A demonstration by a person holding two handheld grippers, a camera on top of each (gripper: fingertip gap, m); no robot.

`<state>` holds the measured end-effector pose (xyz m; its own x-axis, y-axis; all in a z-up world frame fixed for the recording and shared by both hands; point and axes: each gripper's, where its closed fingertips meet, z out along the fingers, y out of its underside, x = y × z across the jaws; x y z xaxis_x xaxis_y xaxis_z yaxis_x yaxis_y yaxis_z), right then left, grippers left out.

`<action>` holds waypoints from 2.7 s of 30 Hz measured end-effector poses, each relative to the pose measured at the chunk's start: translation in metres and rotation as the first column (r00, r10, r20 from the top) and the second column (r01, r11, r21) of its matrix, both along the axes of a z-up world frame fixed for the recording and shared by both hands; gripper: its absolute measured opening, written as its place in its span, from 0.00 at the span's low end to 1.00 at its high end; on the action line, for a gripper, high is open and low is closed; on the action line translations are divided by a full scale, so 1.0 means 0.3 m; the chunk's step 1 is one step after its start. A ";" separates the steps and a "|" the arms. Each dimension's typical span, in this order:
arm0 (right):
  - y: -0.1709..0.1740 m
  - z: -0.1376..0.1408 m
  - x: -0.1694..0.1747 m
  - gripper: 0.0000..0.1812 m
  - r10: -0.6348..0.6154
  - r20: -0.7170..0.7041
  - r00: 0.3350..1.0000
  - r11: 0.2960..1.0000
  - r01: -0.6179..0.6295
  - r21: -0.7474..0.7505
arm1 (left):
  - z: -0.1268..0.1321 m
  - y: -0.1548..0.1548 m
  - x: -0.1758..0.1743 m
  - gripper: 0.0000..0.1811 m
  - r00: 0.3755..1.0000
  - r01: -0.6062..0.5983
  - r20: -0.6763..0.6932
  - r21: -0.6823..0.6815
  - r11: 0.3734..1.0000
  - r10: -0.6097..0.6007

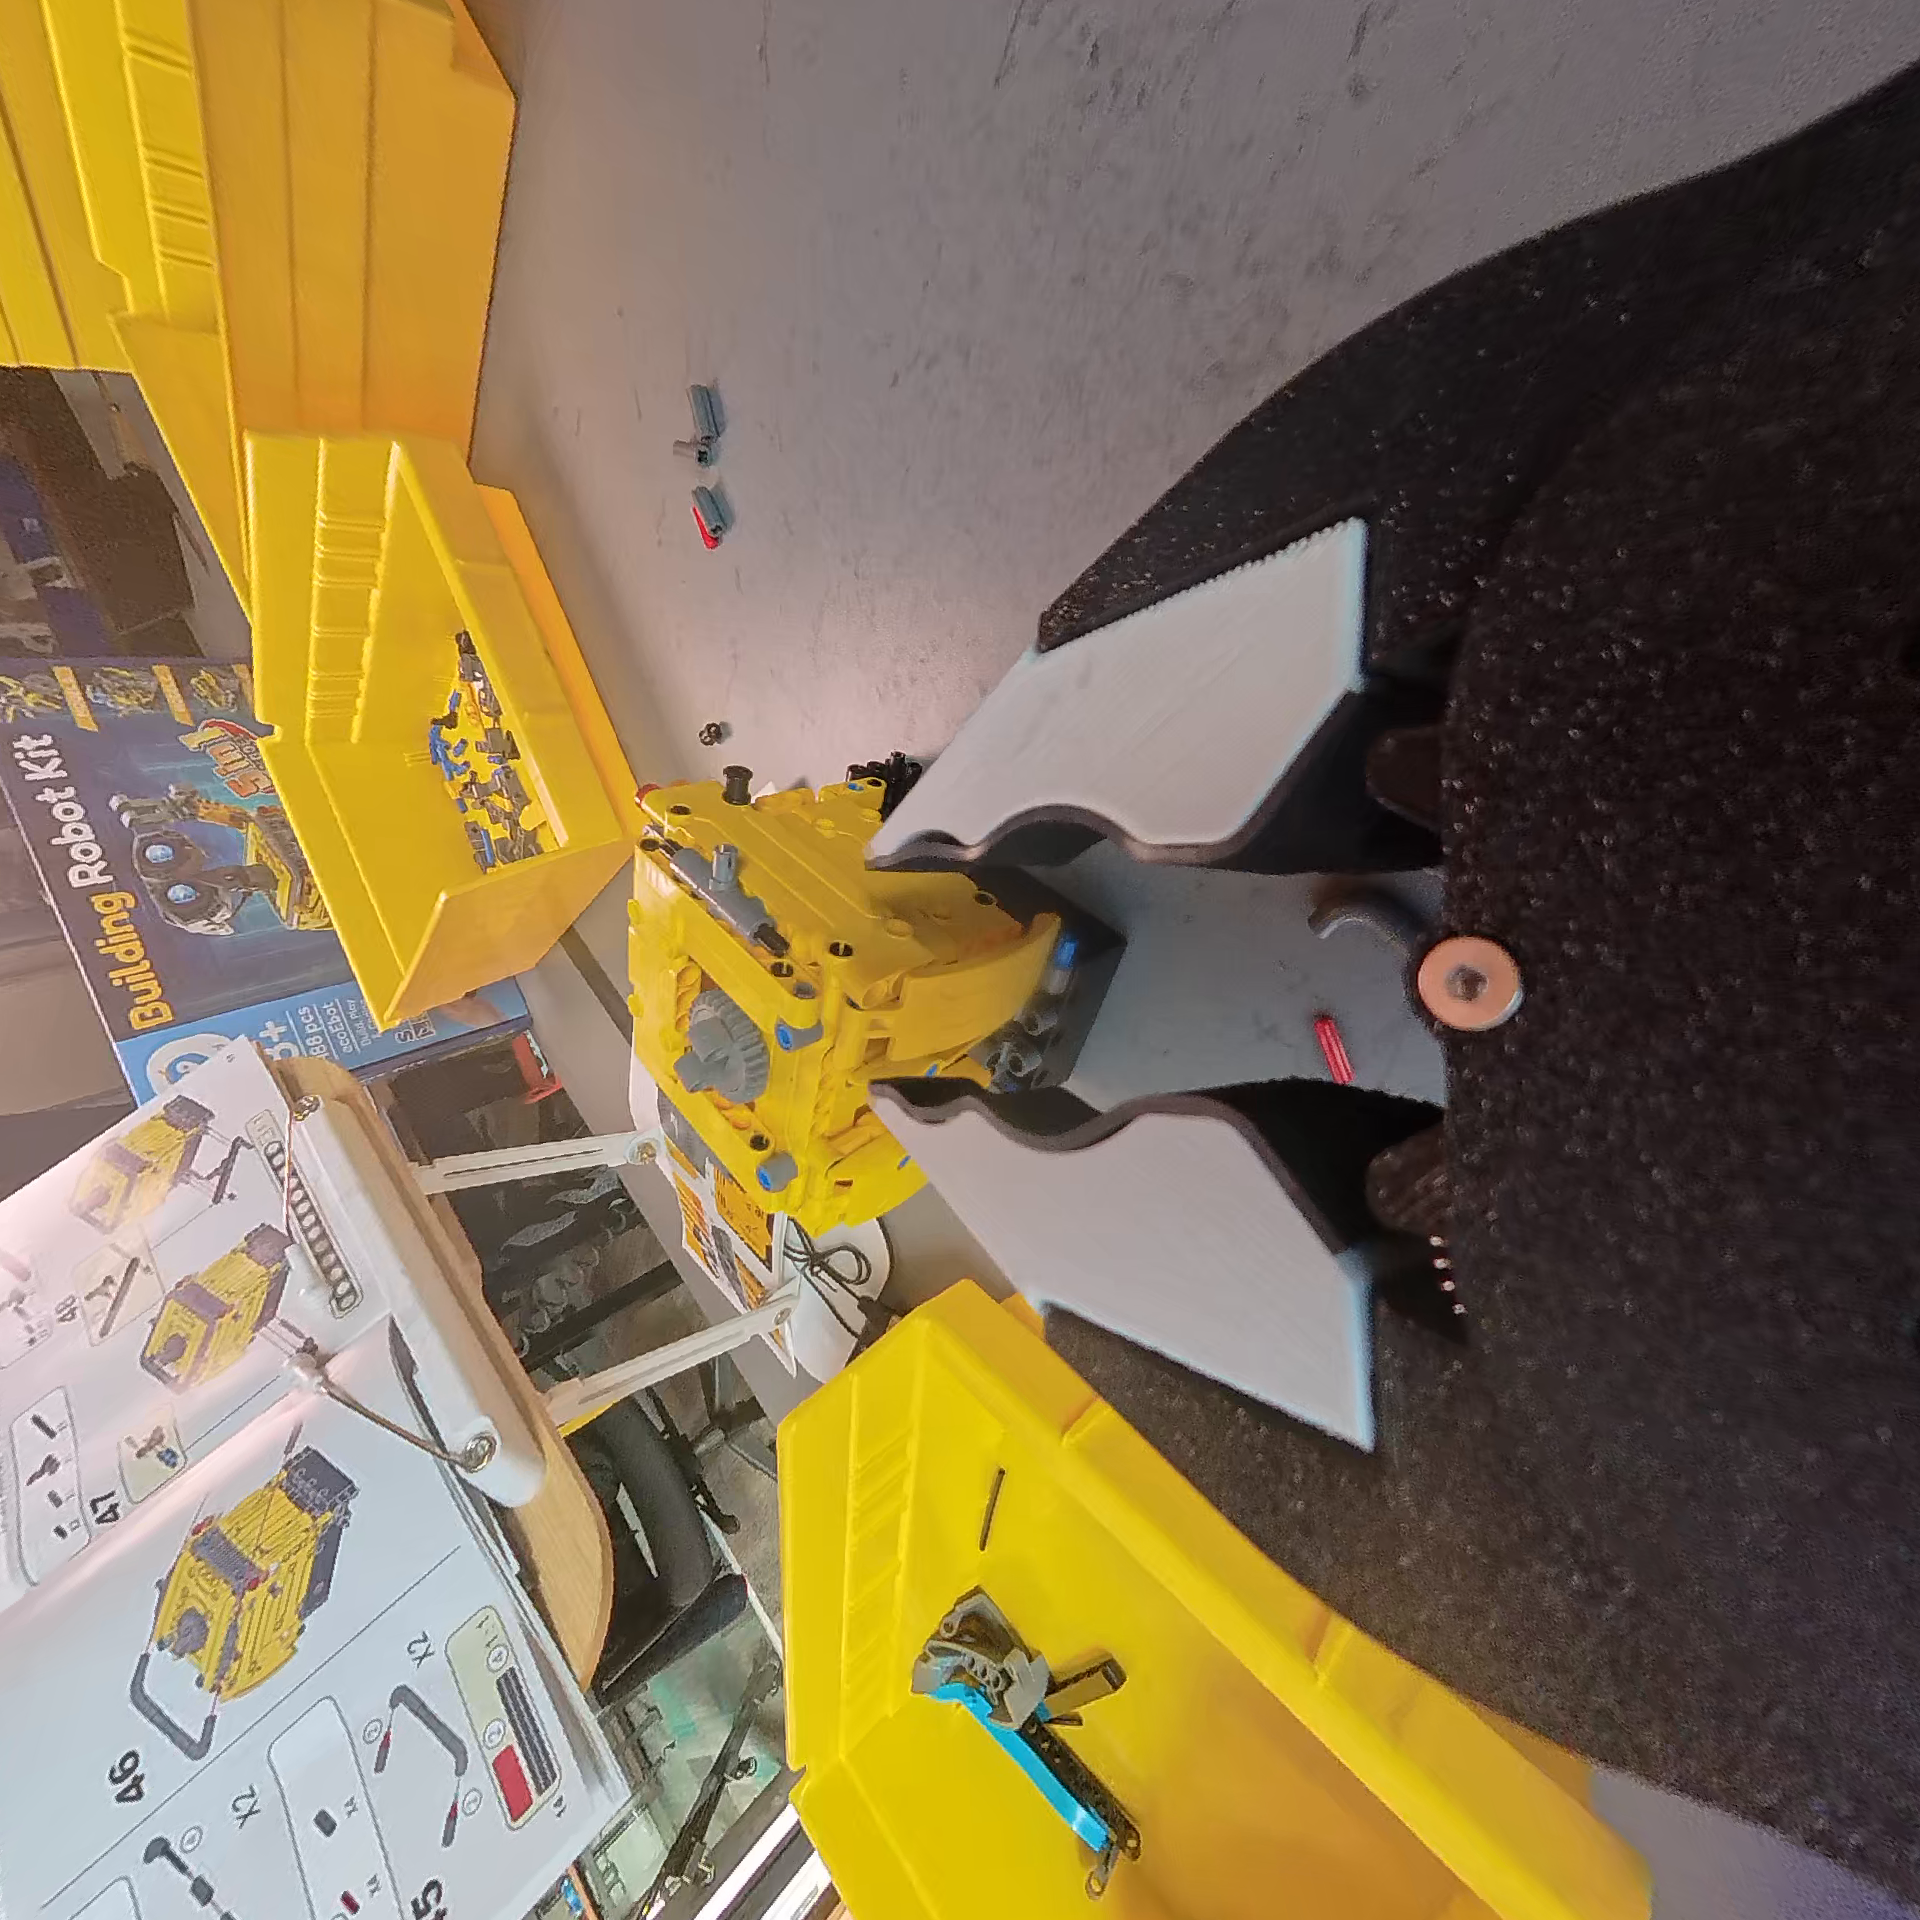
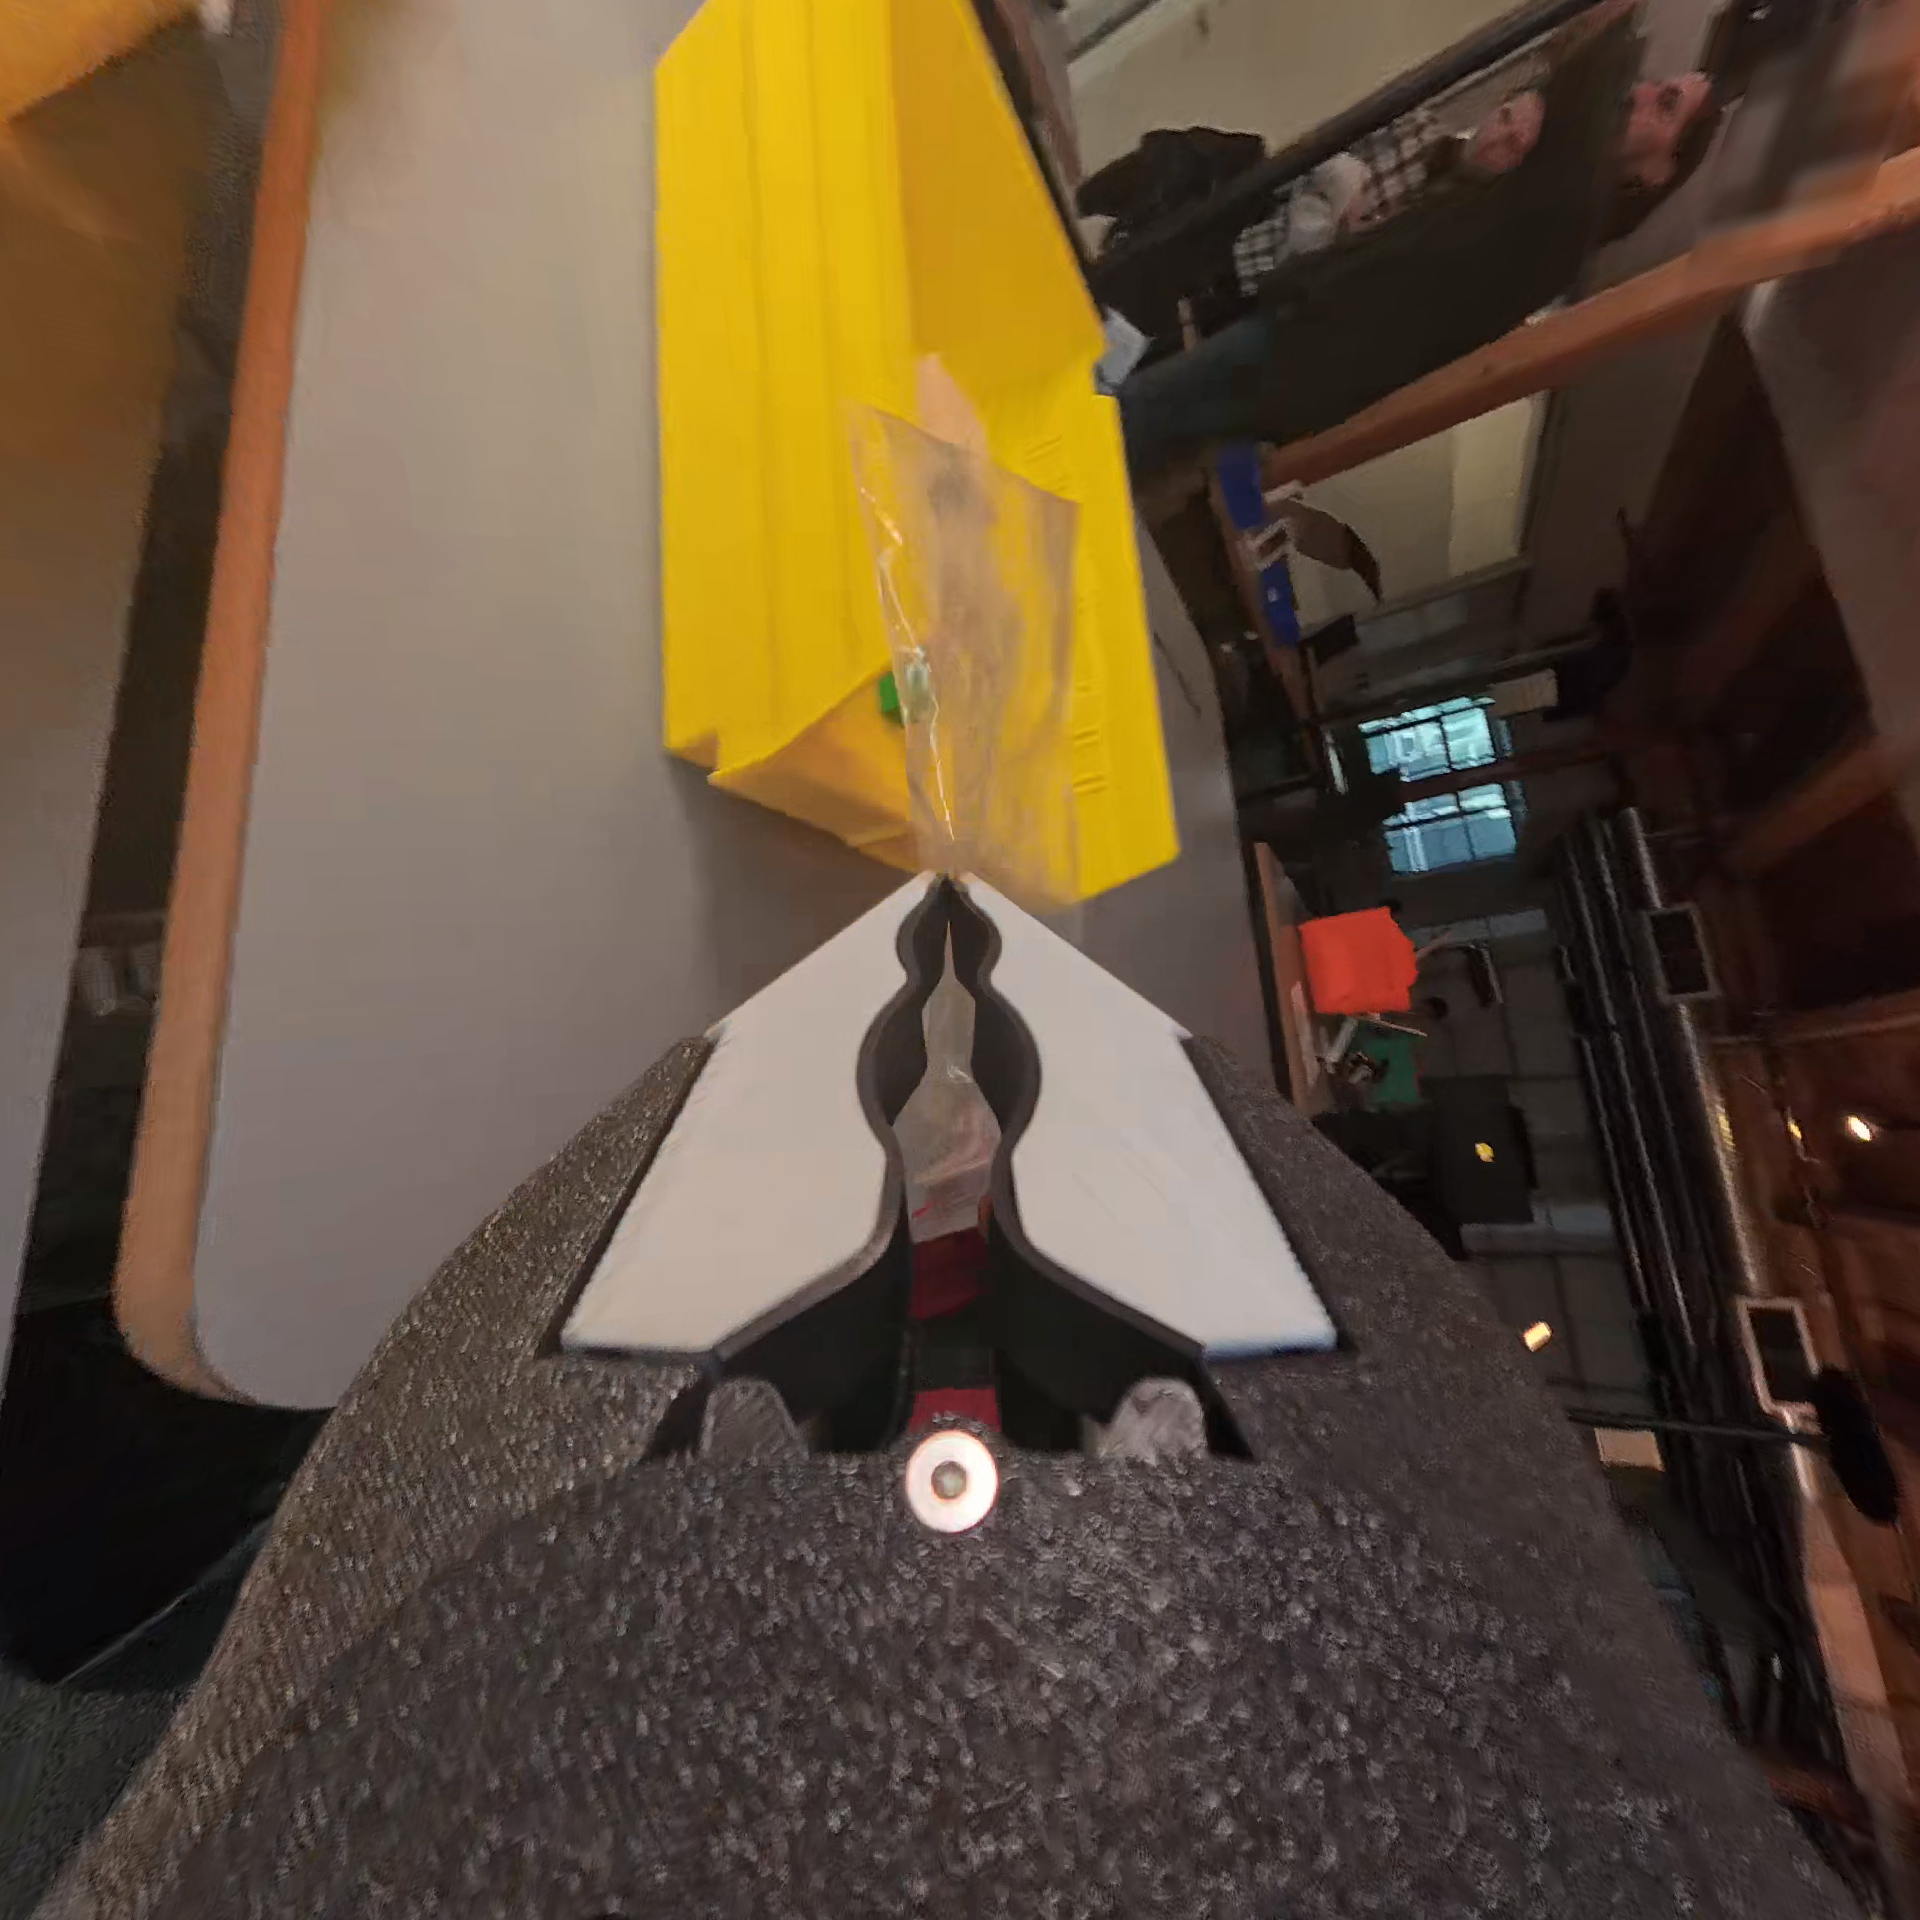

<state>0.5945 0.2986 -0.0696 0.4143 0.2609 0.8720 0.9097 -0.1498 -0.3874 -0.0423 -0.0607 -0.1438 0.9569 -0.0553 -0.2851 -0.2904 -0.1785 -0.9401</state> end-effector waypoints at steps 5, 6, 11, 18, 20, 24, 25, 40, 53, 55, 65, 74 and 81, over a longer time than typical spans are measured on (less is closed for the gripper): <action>-0.097 -0.283 -0.019 0.00 0.124 0.124 0.984 0.967 -0.092 -0.236 | -0.026 0.007 -0.001 0.21 1.000 -0.004 -0.001 -0.028 1.000 0.004; -0.127 -0.298 -0.018 0.00 0.154 0.140 0.978 0.960 -0.115 -0.255 | -0.029 0.008 -0.001 0.21 1.000 -0.004 -0.004 -0.031 1.000 0.004; -0.195 -0.298 0.024 0.00 0.250 0.150 0.957 0.931 -0.194 -0.310 | -0.048 0.020 0.005 0.20 1.000 0.008 0.009 -0.051 0.999 -0.008; -0.297 -0.253 -0.108 0.00 0.526 0.265 0.808 0.828 -0.416 -0.375 | -0.060 0.021 0.015 0.20 1.000 0.006 -0.020 -0.064 0.998 -0.008; -0.301 -0.286 -0.087 0.00 0.539 0.305 0.785 0.815 -0.395 -0.423 | -0.057 0.025 0.016 0.20 1.000 0.010 -0.012 -0.063 0.998 -0.011; -0.225 -0.307 0.010 0.00 0.468 0.291 0.834 0.849 -0.332 -0.412 | -0.058 0.022 0.022 0.20 1.000 0.017 -0.014 -0.062 0.998 -0.018; -0.195 -0.305 0.033 0.00 0.440 0.283 0.853 0.862 -0.312 -0.400 | -0.058 0.023 0.024 0.20 1.000 0.020 -0.013 -0.063 0.998 -0.021; 0.069 -0.299 0.263 0.00 0.131 0.252 0.959 0.964 -0.064 -0.257 | -0.064 0.027 0.032 0.20 1.000 0.024 -0.018 -0.069 0.997 -0.026; 0.102 -0.230 0.463 0.24 -0.100 0.015 0.995 0.970 0.101 -0.220 | -0.050 0.021 0.023 0.20 1.000 0.017 -0.016 -0.056 0.998 -0.018; 0.059 -0.118 0.368 0.24 -0.036 -0.160 0.986 0.994 0.018 -0.111 | -0.047 0.021 0.021 0.20 1.000 0.014 -0.013 -0.052 0.999 -0.015; -0.528 0.165 -0.931 0.19 0.530 -0.643 0.553 0.713 -0.701 -0.015 | -0.046 0.018 0.017 0.21 1.000 0.021 0.018 -0.055 0.998 -0.020; -0.699 -0.272 -1.824 0.21 0.774 -0.428 0.467 0.392 -0.884 -0.255 | -0.005 -0.006 0.002 0.20 0.999 0.016 0.047 -0.017 1.000 -0.015; -0.678 -0.522 -1.994 0.25 0.931 -0.136 0.340 0.274 -0.894 -0.355 | -0.002 -0.010 -0.011 0.20 0.998 0.008 0.055 -0.014 1.000 -0.008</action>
<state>-0.0037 0.0951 -0.2261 -0.3479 0.6679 0.6579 0.5563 0.7119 -0.4286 -0.0455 -0.0637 -0.1443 0.9706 -0.0667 -0.2311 -0.2398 -0.1898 -0.9521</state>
